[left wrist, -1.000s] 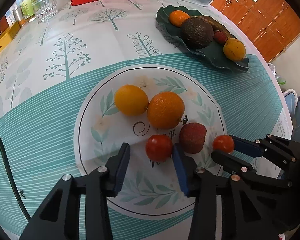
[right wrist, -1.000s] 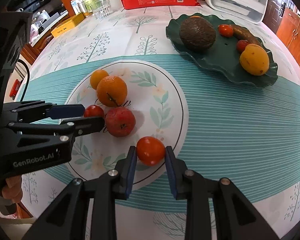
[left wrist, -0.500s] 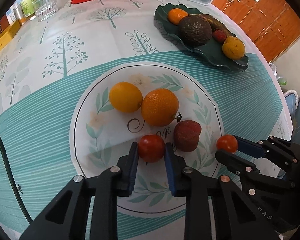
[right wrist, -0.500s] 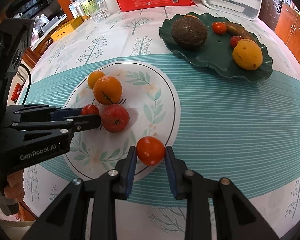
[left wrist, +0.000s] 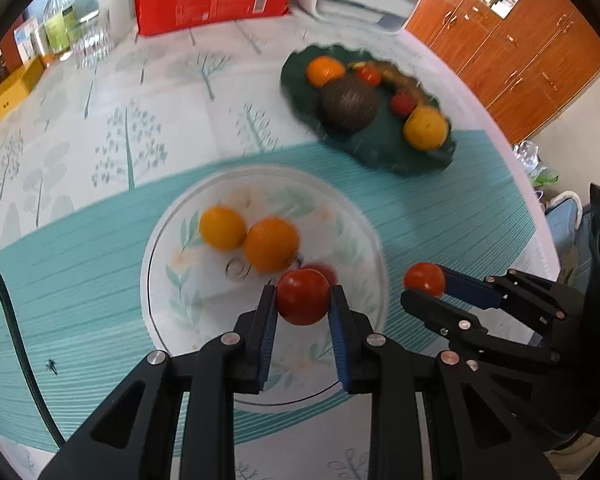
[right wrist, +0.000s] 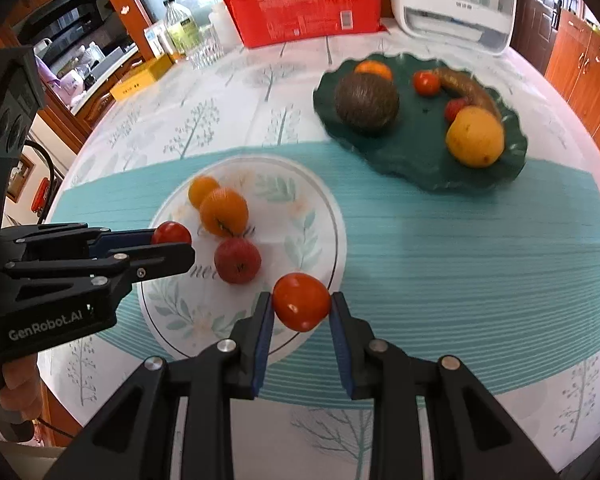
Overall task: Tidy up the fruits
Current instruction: 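Carry both cherry tomatoes onto the green plate and open both tools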
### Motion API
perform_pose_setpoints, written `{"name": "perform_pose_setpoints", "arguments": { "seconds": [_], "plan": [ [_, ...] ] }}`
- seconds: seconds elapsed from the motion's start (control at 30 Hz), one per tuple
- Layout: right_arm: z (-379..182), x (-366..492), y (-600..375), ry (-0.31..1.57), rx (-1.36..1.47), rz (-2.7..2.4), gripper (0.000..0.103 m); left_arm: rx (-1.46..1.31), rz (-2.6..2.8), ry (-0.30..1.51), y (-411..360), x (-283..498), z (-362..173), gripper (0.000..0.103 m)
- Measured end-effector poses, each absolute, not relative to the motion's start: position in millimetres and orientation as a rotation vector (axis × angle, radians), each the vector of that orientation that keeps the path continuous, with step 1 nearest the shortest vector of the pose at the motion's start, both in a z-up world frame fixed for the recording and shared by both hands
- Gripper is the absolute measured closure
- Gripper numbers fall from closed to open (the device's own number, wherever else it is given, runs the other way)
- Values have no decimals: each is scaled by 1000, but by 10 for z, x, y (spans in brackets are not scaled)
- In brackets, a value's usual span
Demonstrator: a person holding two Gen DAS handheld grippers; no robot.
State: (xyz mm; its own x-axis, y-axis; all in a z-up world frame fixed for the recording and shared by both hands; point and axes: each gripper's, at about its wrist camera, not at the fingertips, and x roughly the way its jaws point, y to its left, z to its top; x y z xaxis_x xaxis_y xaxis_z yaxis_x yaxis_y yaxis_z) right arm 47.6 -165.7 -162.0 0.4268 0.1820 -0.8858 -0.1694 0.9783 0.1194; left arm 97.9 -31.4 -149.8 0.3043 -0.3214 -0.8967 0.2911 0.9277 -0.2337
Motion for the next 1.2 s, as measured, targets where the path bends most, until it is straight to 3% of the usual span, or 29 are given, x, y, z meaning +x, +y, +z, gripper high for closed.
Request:
{"name": "perform_pose_setpoints", "arguments": {
  "seconds": [0.73,0.93,1.2],
  "plan": [
    [134,1544,-2543,866,-35,96,75,83,-431,951,-1028,2139,161,79],
    [181,1954,-2717,861,-39,65,75,111,-453,996,-1299,2559,84,79],
    [-476,2426,-2828,993,-27,69,75,152,-456,1131,-1591,3004,-562,79]
  ]
}}
